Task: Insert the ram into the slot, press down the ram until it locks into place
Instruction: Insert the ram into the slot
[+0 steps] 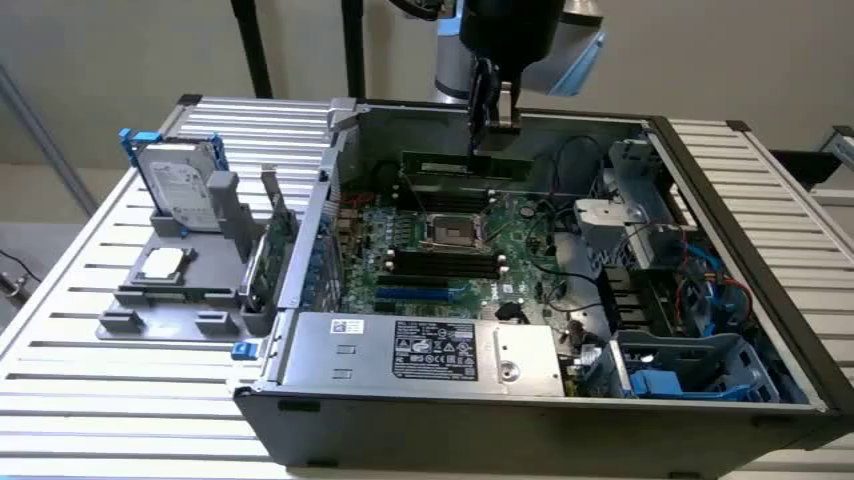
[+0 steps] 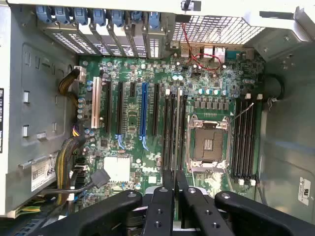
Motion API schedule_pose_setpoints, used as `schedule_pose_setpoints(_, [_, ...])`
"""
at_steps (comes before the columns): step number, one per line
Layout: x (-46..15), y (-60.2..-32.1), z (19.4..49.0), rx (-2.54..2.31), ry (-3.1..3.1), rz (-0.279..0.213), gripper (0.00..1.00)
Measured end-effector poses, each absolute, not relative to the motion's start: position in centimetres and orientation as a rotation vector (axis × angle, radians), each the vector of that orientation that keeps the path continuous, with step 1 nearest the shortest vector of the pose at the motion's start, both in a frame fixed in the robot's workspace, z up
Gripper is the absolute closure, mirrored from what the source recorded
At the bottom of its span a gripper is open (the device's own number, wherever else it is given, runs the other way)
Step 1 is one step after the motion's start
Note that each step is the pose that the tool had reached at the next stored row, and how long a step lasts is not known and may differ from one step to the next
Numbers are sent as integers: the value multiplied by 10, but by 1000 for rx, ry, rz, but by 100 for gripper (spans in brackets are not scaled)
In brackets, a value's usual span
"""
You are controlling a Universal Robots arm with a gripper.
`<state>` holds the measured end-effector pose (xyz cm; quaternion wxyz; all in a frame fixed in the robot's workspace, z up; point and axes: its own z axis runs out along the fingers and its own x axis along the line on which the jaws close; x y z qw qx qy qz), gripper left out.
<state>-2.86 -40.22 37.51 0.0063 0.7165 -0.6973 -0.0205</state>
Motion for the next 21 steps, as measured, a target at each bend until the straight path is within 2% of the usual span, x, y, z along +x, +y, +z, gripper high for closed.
schedule_pose_setpoints(14, [-29, -403, 375, 2242, -2182, -64, 86])
schedule_pose_setpoints(21, [-30, -403, 362, 2242, -2182, -64, 86])
